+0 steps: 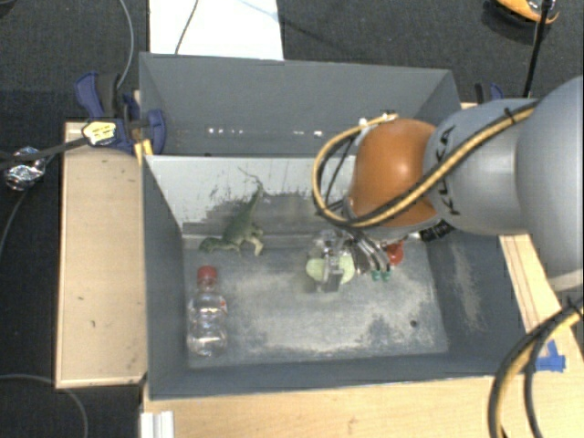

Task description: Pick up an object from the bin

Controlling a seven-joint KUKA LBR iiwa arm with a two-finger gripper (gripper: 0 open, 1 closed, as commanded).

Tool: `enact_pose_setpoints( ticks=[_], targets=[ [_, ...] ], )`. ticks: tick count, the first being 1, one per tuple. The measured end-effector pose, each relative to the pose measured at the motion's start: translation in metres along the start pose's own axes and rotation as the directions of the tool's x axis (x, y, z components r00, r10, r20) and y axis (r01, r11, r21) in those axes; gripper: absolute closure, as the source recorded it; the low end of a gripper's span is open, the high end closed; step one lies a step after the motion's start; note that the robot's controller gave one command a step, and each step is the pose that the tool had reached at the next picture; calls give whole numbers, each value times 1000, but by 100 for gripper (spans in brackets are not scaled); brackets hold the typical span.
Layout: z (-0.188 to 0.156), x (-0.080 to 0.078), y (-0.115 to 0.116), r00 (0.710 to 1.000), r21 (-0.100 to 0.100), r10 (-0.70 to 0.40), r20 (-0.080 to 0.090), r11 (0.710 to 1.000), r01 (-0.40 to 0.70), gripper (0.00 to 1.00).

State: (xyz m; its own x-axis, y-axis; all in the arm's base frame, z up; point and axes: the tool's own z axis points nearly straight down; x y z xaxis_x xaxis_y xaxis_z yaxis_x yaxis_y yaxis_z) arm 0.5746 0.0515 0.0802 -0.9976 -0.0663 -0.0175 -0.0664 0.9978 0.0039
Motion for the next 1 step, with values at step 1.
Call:
enact_pose_setpoints(
  ticks=[1],
  targets=[
    [0, 0, 0, 1000, 0, 1, 0, 1000, -1, 100]
  ],
)
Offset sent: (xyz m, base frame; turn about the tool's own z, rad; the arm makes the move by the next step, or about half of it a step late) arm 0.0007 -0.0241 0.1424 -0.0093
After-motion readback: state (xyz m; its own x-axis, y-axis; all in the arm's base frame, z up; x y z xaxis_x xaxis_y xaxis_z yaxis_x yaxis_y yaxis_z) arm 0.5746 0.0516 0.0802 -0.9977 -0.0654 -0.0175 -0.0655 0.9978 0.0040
